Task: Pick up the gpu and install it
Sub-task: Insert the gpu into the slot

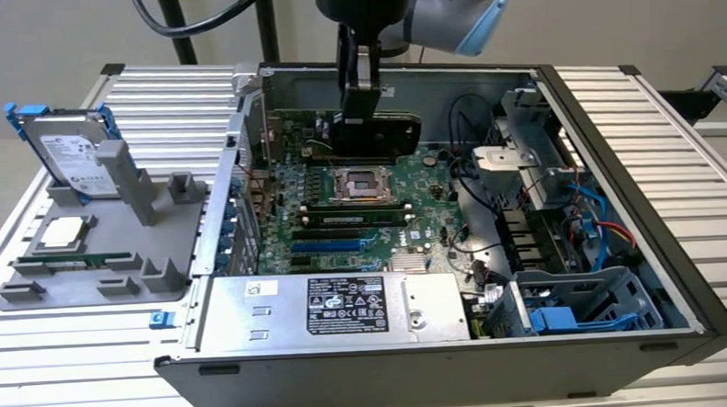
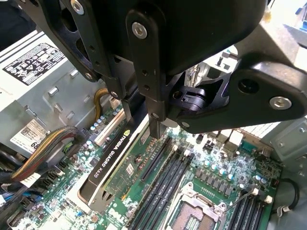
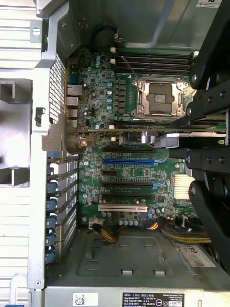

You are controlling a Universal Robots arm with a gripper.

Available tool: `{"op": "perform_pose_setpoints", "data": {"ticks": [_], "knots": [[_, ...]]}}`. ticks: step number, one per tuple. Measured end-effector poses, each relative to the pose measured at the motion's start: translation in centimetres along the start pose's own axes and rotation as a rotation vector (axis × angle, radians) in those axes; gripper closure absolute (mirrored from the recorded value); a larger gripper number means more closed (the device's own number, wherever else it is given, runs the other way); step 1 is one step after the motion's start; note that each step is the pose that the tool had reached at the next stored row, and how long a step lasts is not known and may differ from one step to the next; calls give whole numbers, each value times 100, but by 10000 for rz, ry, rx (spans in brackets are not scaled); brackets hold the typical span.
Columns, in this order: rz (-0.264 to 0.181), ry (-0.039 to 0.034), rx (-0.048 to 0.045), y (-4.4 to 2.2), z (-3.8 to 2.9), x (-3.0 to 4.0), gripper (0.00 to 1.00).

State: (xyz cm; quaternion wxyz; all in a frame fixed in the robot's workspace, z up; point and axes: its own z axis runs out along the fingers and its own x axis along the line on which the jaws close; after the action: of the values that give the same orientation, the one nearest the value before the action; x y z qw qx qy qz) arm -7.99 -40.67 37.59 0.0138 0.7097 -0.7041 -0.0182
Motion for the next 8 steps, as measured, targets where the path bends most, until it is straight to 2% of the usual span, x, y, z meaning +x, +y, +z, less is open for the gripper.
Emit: {"op": "perform_pose_setpoints", "data": {"ticks": [8], "knots": [[0, -3, 1, -1, 9, 0, 100]]}}
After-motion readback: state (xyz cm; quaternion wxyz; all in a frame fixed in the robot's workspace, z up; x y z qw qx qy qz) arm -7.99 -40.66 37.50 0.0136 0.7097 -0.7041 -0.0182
